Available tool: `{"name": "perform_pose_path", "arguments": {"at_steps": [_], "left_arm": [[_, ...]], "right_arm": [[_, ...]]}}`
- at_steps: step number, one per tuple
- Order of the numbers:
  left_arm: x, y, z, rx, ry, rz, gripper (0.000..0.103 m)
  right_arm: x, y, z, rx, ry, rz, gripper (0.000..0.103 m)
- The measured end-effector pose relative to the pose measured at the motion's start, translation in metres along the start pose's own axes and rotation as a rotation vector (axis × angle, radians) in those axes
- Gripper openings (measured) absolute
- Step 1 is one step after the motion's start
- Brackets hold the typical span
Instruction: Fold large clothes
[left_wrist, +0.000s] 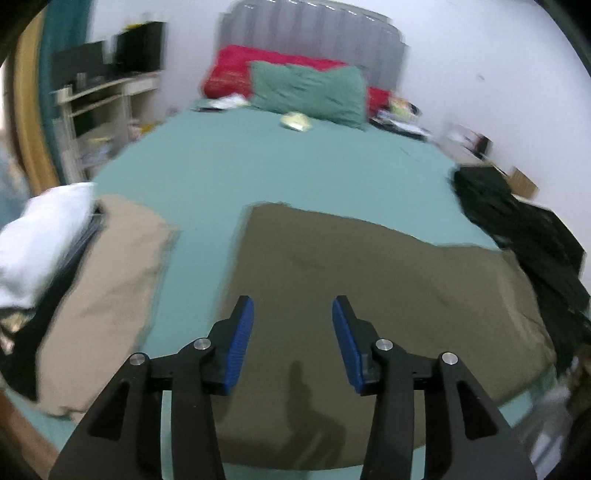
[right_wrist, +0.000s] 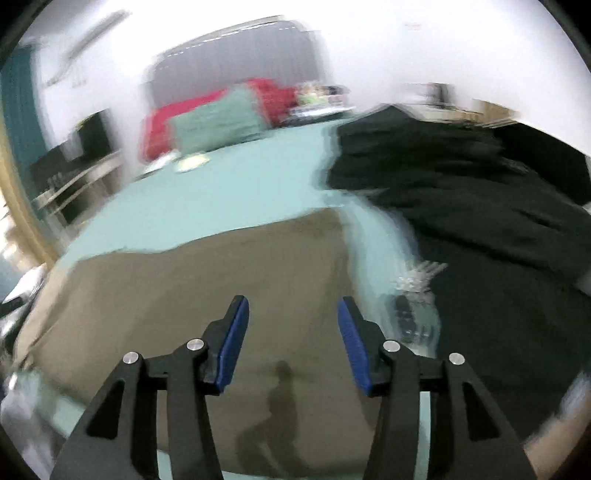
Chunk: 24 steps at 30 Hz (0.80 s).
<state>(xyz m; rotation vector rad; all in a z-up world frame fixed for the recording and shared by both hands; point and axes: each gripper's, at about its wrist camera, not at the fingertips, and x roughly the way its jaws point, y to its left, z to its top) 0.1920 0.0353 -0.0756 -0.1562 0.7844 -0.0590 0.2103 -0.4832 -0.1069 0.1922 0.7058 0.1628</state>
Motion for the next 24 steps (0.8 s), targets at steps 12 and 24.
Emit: {"name": "perform_pose_path", "arguments": {"at_steps": [12,24], "left_arm": [[0.118,-0.061,-0.05,0.063,0.23,0.049,0.048],[0.069,-0.158,-0.053,0.108,0.071,-0.12,0.048]], "right_arm": [[0.111,0.06,-0.051,-0.17,0.238,-0.002,0.055],[0.033,0.063,-0.069,-0.052,0.114,-0.068,0.083]]}}
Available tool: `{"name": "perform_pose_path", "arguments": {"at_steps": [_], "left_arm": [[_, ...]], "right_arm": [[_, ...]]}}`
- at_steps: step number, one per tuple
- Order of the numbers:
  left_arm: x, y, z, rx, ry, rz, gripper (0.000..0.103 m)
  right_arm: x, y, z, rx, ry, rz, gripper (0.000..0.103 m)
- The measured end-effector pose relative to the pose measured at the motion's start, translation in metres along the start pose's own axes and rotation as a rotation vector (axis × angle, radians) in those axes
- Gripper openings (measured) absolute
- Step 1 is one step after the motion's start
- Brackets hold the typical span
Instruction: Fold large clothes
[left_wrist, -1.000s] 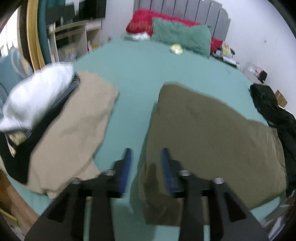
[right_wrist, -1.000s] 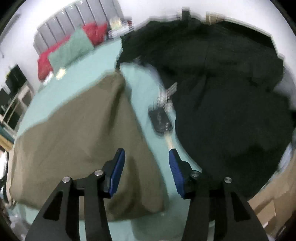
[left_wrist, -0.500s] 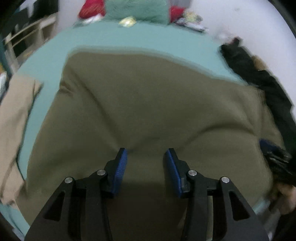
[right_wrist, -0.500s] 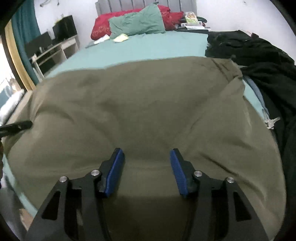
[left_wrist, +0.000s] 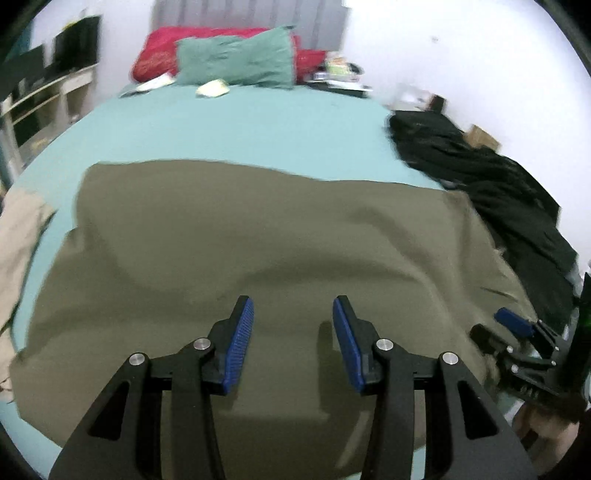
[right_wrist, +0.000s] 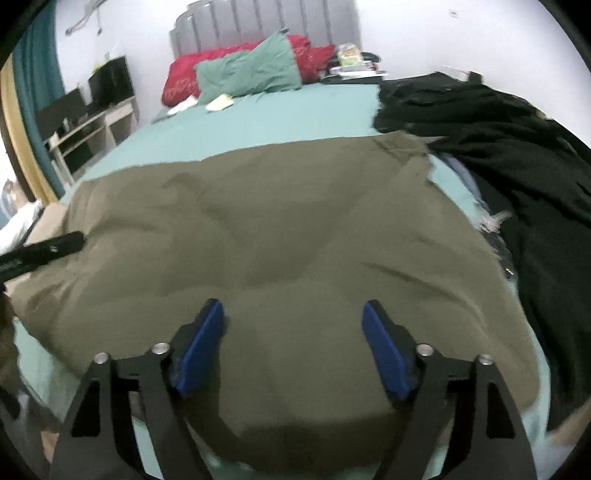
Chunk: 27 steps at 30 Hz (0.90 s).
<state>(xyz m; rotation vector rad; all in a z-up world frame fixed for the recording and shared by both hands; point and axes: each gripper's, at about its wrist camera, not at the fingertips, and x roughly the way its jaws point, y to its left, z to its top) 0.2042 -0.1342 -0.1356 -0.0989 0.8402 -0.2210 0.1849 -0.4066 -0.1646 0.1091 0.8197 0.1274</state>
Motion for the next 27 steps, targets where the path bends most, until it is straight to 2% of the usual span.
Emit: {"name": "perform_pose_path", "arguments": {"at_steps": [3,7,12,16,18,21,22,24,27], "left_arm": [[0.015,-0.03,-0.006,0.049,0.035,-0.022,0.048],[0.042,-0.026,-0.02,0.012,0.113,0.014,0.048],[0.049,-0.029,-0.027,0.047,0.104,0.029,0.048],[0.04,-0.025,-0.014,0.021,0.112,0.036,0.048],[0.022,-0.022,-0.003,0.002,0.04,0.017,0.048],[0.011,-0.019,0.017,0.013,-0.068,0.05,0.048],[0.012,-0.018,0.023,0.01,-0.079,0.049,0.048],[0.028,-0.011,0.037,-0.006,-0.061,0.04,0.048],[0.065,0.001,0.048,-0.04,0.013,0.057,0.048]], "right_arm": [[-0.021,-0.01,-0.009,0.08,-0.019,-0.014,0.084],[-0.042,-0.031,-0.031,0.215,-0.023,-0.047,0.084],[-0.045,-0.052,-0.054,0.343,0.033,-0.017,0.084],[-0.029,-0.059,-0.048,0.402,0.026,0.053,0.084],[-0.021,-0.059,-0.039,0.41,0.007,0.061,0.085],[0.003,-0.064,-0.03,0.454,0.024,0.089,0.091],[0.008,-0.065,-0.028,0.466,0.015,0.097,0.093],[0.013,-0.061,-0.022,0.466,-0.009,0.104,0.103],[0.021,-0.053,-0.005,0.455,-0.063,0.139,0.103]]}}
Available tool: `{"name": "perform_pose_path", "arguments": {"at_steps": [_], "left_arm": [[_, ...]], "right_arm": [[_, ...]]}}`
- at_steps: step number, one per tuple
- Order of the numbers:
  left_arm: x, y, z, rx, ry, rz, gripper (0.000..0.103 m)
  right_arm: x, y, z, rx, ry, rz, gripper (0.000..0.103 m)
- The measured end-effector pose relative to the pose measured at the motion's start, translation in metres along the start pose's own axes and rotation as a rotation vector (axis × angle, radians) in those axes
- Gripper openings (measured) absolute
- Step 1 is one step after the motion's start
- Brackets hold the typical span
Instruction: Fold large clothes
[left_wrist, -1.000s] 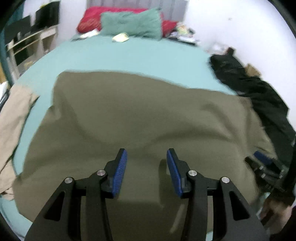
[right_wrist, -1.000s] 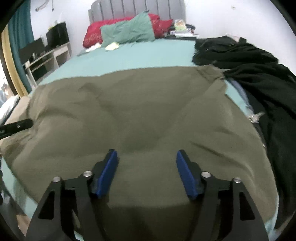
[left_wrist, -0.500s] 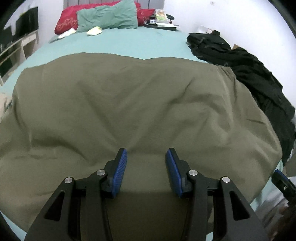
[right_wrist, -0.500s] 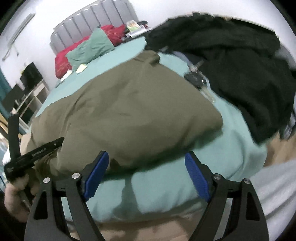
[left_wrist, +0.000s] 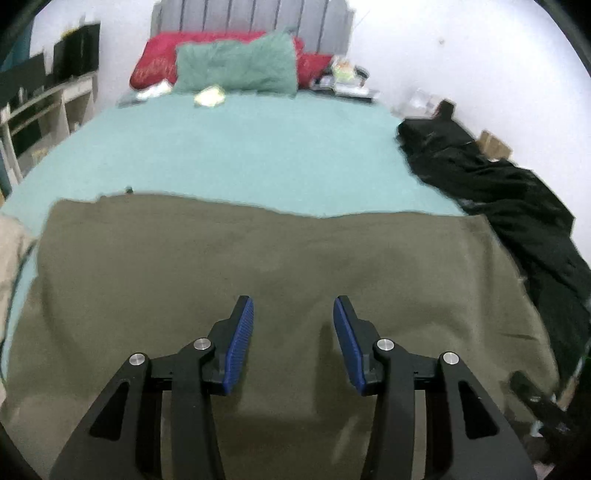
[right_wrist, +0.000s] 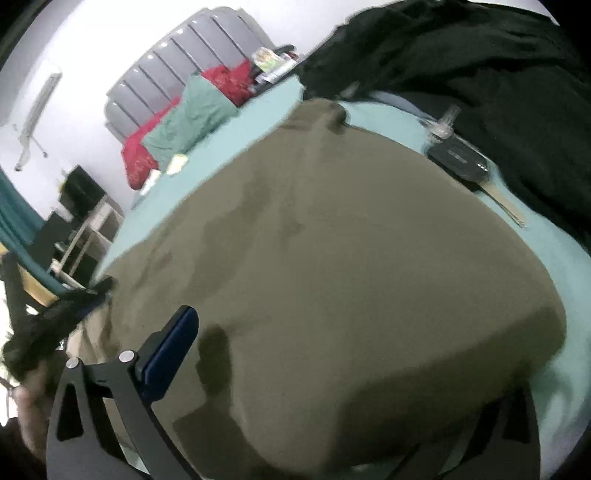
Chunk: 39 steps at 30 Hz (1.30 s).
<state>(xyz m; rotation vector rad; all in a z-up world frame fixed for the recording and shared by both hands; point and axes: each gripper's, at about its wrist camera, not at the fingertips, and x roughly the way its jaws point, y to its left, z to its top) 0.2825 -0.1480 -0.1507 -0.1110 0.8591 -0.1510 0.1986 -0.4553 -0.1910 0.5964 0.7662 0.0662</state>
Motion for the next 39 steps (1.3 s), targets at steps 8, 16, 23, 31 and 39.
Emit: {"name": "perform_pose_path", "arguments": {"at_steps": [8,16,23,31,39], "left_arm": [[0.052,0.005,-0.011,-0.02,0.078,0.036,0.048],[0.051,0.004,-0.008,0.003,0.072,0.058,0.048],[0.018,0.039,0.006,-0.099,0.121,-0.125,0.048],[-0.07,0.124,-0.006,-0.016,0.005,-0.124,0.048],[-0.093,0.214,-0.036,-0.062,-0.065,0.006,0.048]], "right_arm": [[0.013,0.017,0.02,-0.011,-0.034,0.186,0.085],[0.007,0.053,0.025,-0.151,-0.041,0.122,0.022],[-0.022,0.103,0.034,-0.293,-0.108,0.102,0.019],[-0.034,0.201,0.032,-0.513,-0.123,0.068,0.019],[0.001,0.287,-0.012,-0.658,-0.027,0.079,0.019]]}}
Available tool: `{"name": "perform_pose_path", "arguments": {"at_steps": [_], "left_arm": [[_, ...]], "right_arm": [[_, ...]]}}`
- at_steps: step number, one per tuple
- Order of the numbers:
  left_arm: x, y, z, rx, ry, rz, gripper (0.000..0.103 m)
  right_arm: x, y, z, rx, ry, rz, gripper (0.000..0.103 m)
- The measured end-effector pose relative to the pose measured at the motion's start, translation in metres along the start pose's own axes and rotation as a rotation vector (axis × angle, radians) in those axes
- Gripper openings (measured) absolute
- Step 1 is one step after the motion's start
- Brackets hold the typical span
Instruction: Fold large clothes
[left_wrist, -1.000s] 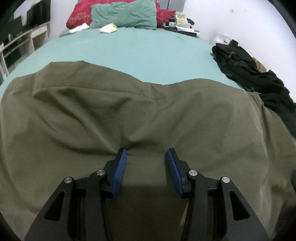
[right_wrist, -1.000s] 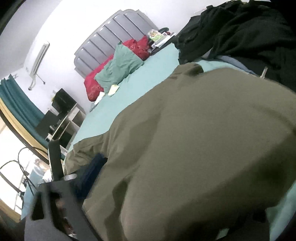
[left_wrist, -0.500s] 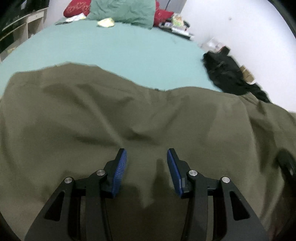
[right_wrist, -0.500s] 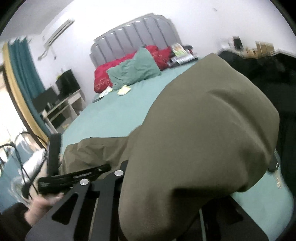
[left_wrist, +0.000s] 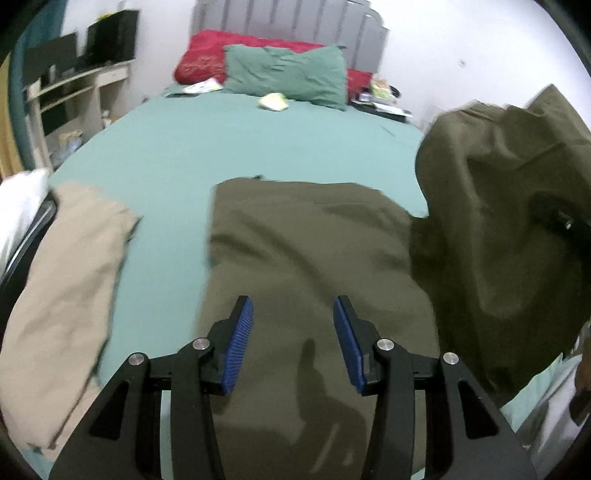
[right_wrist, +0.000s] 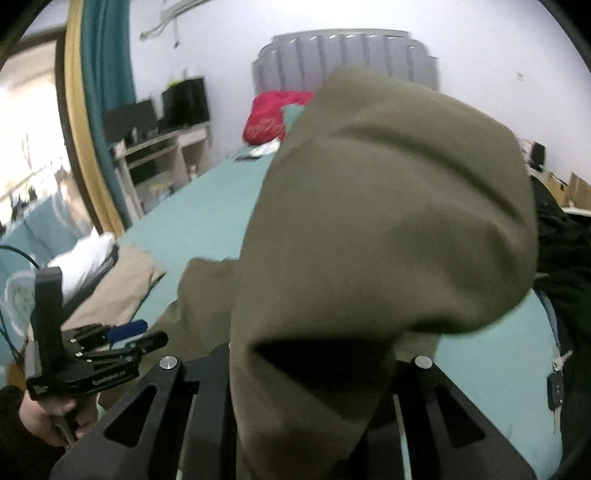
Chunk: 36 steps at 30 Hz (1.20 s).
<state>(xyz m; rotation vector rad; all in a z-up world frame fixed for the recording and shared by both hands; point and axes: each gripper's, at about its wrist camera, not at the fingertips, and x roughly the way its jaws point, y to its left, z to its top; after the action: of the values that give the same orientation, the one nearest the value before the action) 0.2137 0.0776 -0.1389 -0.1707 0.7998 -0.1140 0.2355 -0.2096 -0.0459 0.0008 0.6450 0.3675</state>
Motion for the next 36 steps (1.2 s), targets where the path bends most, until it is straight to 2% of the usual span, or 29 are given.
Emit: {"name": "perform_pose_path", "arguments": {"at_steps": [7,9,11,13,14,15,16,17,19,22,25,28,30,32,36], "left_arm": [[-0.004,0.059,-0.006,-0.108,-0.008,-0.021,0.048],[-0.007,0.077,-0.007,-0.141,-0.009,-0.02,0.048],[-0.007,0.09,-0.006,-0.18,-0.006,-0.022,0.048],[-0.011,0.107,-0.006,-0.24,-0.004,-0.033,0.048],[-0.015,0.117,-0.005,-0.277,-0.012,-0.046,0.048],[-0.019,0.126,-0.005,-0.309,-0.02,-0.054,0.048],[-0.023,0.131,-0.004,-0.326,-0.029,-0.062,0.048],[-0.027,0.137,-0.004,-0.344,-0.043,-0.078,0.048],[-0.033,0.142,-0.002,-0.367,-0.062,-0.104,0.048],[-0.04,0.136,-0.001,-0.358,-0.088,-0.164,0.048],[-0.043,0.104,0.005,-0.269,-0.079,-0.267,0.048],[-0.038,0.062,0.006,-0.138,-0.028,-0.359,0.048],[-0.024,0.034,-0.001,-0.048,0.051,-0.339,0.048],[-0.016,0.022,-0.009,-0.022,0.074,-0.281,0.048],[-0.013,0.02,-0.015,-0.046,0.091,-0.259,0.048]], "right_arm": [[0.047,0.087,-0.016,-0.175,0.132,0.05,0.02],[0.062,0.111,-0.026,-0.231,0.194,0.077,0.024],[0.078,0.142,-0.046,-0.365,0.275,0.078,0.03],[0.085,0.163,-0.063,-0.471,0.321,0.095,0.039],[0.086,0.17,-0.07,-0.513,0.34,0.113,0.052],[0.087,0.177,-0.078,-0.55,0.364,0.148,0.072],[0.087,0.186,-0.086,-0.581,0.387,0.198,0.087],[0.086,0.191,-0.091,-0.606,0.392,0.216,0.088],[0.08,0.194,-0.099,-0.647,0.372,0.217,0.088],[0.075,0.181,-0.095,-0.572,0.374,0.273,0.088],[0.055,0.165,-0.092,-0.518,0.356,0.337,0.09],[0.028,0.162,-0.098,-0.548,0.338,0.384,0.094],[0.008,0.159,-0.103,-0.572,0.321,0.403,0.094],[-0.002,0.149,-0.106,-0.561,0.306,0.399,0.094],[-0.017,0.095,-0.102,-0.409,0.297,0.308,0.094]]}}
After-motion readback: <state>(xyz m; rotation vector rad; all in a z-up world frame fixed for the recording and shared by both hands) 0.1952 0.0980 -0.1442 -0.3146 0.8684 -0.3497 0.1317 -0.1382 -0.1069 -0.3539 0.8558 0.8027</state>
